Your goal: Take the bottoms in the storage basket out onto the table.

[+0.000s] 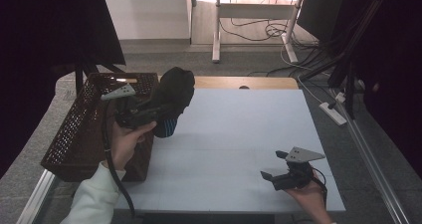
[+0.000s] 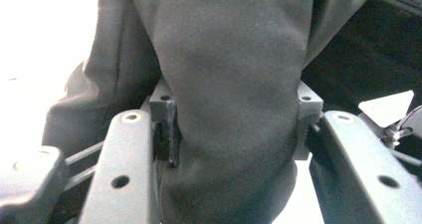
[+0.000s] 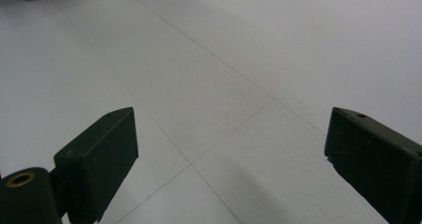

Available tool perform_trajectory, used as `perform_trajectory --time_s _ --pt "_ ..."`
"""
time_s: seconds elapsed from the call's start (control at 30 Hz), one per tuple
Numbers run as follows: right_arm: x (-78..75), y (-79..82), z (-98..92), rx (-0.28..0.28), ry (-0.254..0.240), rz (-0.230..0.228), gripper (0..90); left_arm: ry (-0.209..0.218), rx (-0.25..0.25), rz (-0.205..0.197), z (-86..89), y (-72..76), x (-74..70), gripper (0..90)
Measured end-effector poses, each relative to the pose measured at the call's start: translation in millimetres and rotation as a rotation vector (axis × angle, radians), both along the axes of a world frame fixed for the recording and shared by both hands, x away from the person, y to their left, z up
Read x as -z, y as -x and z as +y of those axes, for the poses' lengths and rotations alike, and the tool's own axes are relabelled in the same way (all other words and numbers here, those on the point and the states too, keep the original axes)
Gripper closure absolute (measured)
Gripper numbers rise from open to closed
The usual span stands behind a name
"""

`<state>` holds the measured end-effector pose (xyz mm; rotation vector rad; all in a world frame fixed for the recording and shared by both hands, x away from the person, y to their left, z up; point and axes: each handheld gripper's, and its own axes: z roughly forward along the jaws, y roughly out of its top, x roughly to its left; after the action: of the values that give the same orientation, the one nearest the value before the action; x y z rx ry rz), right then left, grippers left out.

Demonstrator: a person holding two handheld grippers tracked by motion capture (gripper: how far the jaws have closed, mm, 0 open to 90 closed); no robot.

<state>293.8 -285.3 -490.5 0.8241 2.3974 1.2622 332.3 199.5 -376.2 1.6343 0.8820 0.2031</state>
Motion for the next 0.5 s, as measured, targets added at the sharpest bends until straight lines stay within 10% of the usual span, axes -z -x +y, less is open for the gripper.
perform_trajectory --time_s 0.5 --pt "-0.6 0.4 0.0 -0.002 -0.002 -0.002 6.5 -0.046 0.046 0.03 -21.9 -2.7 10.6 53.1"
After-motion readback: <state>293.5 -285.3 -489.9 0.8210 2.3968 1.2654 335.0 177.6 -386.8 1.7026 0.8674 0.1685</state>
